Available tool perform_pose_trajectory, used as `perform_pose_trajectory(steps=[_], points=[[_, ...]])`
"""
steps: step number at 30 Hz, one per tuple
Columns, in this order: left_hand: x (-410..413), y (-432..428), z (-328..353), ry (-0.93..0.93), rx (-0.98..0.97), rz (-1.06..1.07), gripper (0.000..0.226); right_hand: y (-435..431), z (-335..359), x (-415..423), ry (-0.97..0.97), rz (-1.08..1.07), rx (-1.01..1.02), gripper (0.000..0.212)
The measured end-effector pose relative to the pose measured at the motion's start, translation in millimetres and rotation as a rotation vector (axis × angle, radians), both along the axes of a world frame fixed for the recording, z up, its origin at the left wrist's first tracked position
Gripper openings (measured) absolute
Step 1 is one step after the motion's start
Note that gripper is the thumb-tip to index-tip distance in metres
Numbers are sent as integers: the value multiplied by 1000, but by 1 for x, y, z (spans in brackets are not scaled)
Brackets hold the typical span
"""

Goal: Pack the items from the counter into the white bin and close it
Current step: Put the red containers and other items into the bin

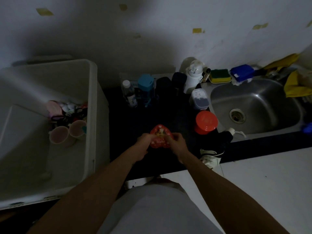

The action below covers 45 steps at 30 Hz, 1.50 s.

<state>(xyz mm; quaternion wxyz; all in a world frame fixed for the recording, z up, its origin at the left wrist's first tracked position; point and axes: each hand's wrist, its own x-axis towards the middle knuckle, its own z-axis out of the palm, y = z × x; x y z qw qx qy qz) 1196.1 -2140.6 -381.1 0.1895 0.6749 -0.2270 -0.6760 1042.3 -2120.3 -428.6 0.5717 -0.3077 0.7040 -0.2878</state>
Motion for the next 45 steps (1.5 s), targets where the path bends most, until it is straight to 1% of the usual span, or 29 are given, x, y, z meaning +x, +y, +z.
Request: perform_pose_trajectory(steps=[2, 4, 8, 10, 13, 16, 19, 22, 24, 25, 28, 30, 34, 36, 39, 41, 43, 45], points=[[-4, 4, -1, -27, -45, 19, 53, 3, 1, 2, -9, -71, -70, 46], [-7, 7, 6, -42, -122, 75, 50, 3, 9, 4, -24, -119, -153, 41], [-3, 5, 27, -86, -325, 133, 32, -8, 40, 11, -138, -175, -290, 31], [4, 5, 42, -66, -386, 128, 28, -13, 56, 20, -155, -216, -328, 29], [19, -2, 68, -21, -441, 102, 30, -21, 82, 38, -118, -241, -396, 30], [39, -15, 99, -8, -538, 78, 33, -30, 113, 55, -88, -229, -508, 25], [60, -22, 127, -83, -684, 40, 37, -39, 148, 75, -88, -153, -623, 20], [88, -27, 152, -152, -800, 47, 37, -45, 174, 101, -75, -74, -690, 21], [110, -29, 164, -146, -856, 74, 40, -47, 187, 120, -78, -39, -733, 22], [123, -29, 169, -114, -872, 95, 39, -48, 193, 133, -87, -14, -759, 21], [159, -22, 176, -31, -904, 165, 31, -47, 205, 169, -110, 53, -791, 23], [190, -16, 177, -32, -926, 201, 29, -47, 212, 200, -118, 107, -795, 27], [245, -4, 173, -41, -919, 297, 12, -45, 219, 256, -35, 240, -780, 31], [268, -1, 170, -64, -900, 348, 15, -43, 219, 280, -30, 278, -775, 31], [298, 3, 160, -100, -863, 371, 31, -44, 213, 314, 17, 311, -735, 33], [310, 6, 149, -102, -820, 381, 36, -42, 206, 331, 48, 322, -667, 35], [323, 11, 135, -125, -779, 361, 40, -37, 194, 346, 50, 330, -571, 37], [335, 15, 119, -124, -705, 293, 42, -32, 180, 353, 121, 372, -512, 40]])
